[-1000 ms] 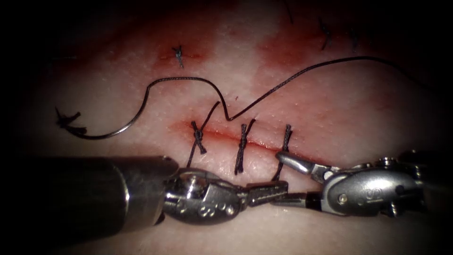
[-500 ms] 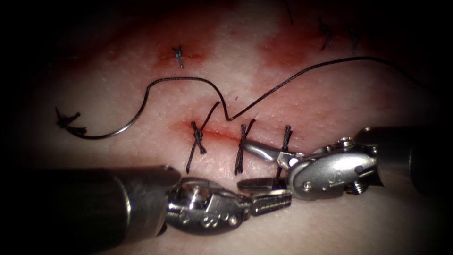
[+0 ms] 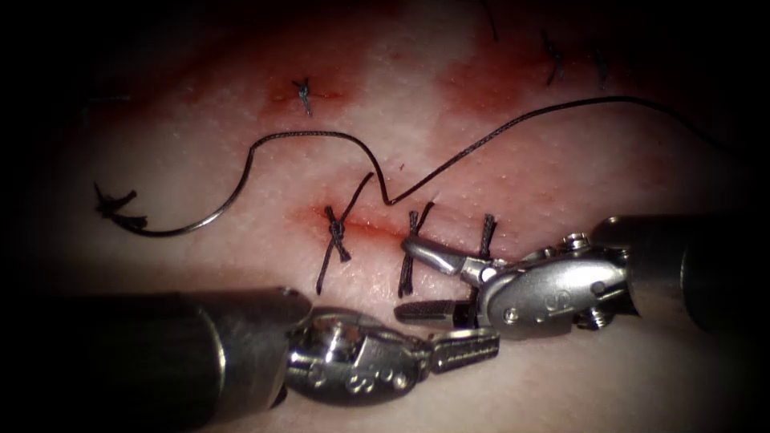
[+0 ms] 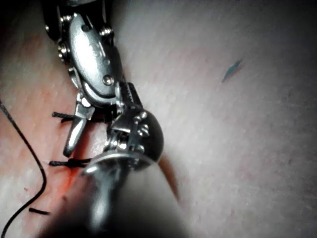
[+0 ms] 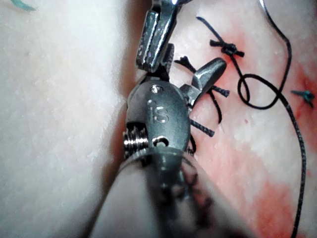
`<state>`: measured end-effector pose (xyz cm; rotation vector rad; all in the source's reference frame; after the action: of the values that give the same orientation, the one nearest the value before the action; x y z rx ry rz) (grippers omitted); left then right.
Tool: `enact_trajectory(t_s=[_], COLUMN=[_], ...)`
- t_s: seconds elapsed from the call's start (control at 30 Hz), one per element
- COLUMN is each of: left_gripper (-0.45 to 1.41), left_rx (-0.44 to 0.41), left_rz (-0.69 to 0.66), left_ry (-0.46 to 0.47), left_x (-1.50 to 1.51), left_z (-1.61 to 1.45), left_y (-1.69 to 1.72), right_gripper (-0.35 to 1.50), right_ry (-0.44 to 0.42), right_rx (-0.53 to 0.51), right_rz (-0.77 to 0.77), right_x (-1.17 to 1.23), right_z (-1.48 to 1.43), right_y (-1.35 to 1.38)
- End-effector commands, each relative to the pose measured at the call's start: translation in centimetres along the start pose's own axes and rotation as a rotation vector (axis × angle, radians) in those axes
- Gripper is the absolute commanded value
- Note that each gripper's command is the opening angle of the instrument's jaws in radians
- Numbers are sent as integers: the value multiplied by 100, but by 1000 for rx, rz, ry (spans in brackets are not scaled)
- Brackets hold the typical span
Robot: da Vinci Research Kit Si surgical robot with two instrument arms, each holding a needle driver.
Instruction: Wound Closure
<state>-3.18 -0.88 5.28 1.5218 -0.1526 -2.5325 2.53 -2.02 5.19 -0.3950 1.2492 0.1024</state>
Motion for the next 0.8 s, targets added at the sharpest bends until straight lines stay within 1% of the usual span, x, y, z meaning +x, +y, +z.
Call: enact_trajectory(t_s=[0.03, 0.07, 0.1, 0.2, 0.37, 0.4, 0.43, 0.47, 0.53, 0.57, 0.63, 0.67, 0.73, 0.77, 0.8], left_gripper=[-45, -45, -45, -45, -45, -45, -45, -45, -45, -45, -45, -45, -45, -27, -16], left_rx=[-1, -1, -3, -3, -6, -9, -15, -12, -8, -5, -10, -10, -11, -12, -12], left_rz=[0, 0, 0, 0, 3, 5, 9, 11, 18, 1, -22, -58, -97, -126, -160], left_ry=[1, 1, -1, -1, 2, 5, 10, 3, -8, -19, -20, -28, -34, -37, -39], left_x=[-2, -2, -3, -2, -1, -1, -2, -3, -7, -14, -20, -29, -39, -44, -49], left_z=[8, 8, 8, 8, 3, -2, -13, -20, -42, -65, -86, -110, -132, -140, -147], left_y=[4, 4, 4, 5, 9, 11, 15, 17, 24, 32, 40, 50, 58, 61, 63], right_gripper=[47, -6, -35, -35, -35, -3, 98, 121, 131, 138, 140, 141, 141, 141, 141], right_ry=[5, 3, 5, -6, -21, -22, -11, -11, -22, -36, -51, -70, -88, -95, -101], right_rx=[0, 5, 14, 8, 26, 30, 4, -1, -10, -16, -24, -34, -44, -48, -52], right_rz=[-3, -5, -18, -73, -77, -81, -53, -38, -23, -12, -5, 1, 5, 18, 30], right_x=[-3, -3, -3, 0, 1, 2, 5, 7, 14, 22, 27, 32, 34, 34, 33], right_z=[7, 7, 6, 6, 6, 4, -4, -9, -23, -38, -52, -68, -82, -86, -91], right_y=[-9, -11, -12, -16, -15, -14, -11, -9, -3, 5, 10, 14, 18, 19, 20])
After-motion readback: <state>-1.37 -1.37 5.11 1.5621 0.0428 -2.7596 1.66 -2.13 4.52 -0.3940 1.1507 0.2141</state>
